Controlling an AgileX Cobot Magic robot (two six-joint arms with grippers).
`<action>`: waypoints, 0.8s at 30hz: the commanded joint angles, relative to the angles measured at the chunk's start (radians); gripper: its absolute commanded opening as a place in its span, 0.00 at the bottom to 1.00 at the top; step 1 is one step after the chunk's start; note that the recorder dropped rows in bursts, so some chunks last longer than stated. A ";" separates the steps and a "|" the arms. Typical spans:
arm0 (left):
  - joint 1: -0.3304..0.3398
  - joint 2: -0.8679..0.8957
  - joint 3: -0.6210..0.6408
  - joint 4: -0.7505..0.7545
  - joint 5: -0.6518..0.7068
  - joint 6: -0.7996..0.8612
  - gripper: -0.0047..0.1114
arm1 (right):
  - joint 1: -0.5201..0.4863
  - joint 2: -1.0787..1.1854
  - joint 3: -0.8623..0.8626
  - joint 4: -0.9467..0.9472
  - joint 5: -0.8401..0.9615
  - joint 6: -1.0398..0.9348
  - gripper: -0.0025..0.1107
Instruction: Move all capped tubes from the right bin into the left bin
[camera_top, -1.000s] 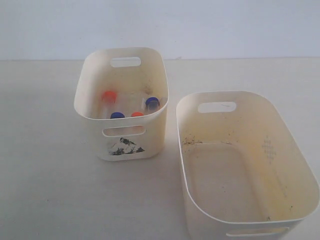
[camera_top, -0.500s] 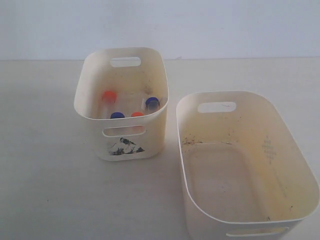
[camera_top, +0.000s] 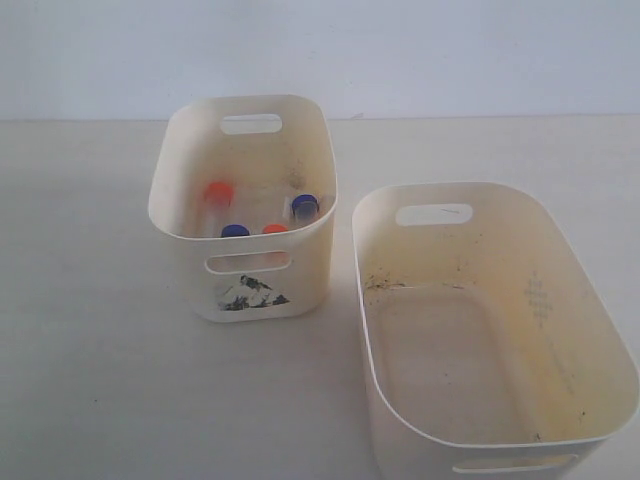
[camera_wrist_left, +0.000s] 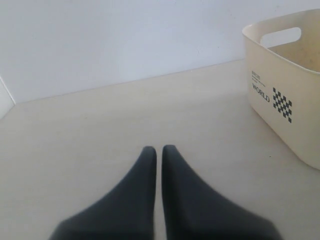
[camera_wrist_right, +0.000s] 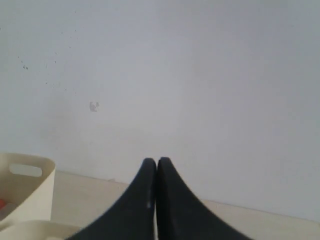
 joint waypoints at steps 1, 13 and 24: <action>-0.001 0.000 -0.004 -0.004 -0.009 -0.013 0.08 | -0.008 -0.058 0.144 -0.010 -0.086 -0.028 0.02; -0.001 0.000 -0.004 -0.004 -0.009 -0.013 0.08 | -0.008 -0.211 0.422 0.002 -0.057 -0.016 0.02; -0.001 0.000 -0.004 -0.004 -0.009 -0.013 0.08 | -0.008 -0.211 0.422 0.002 0.139 0.073 0.02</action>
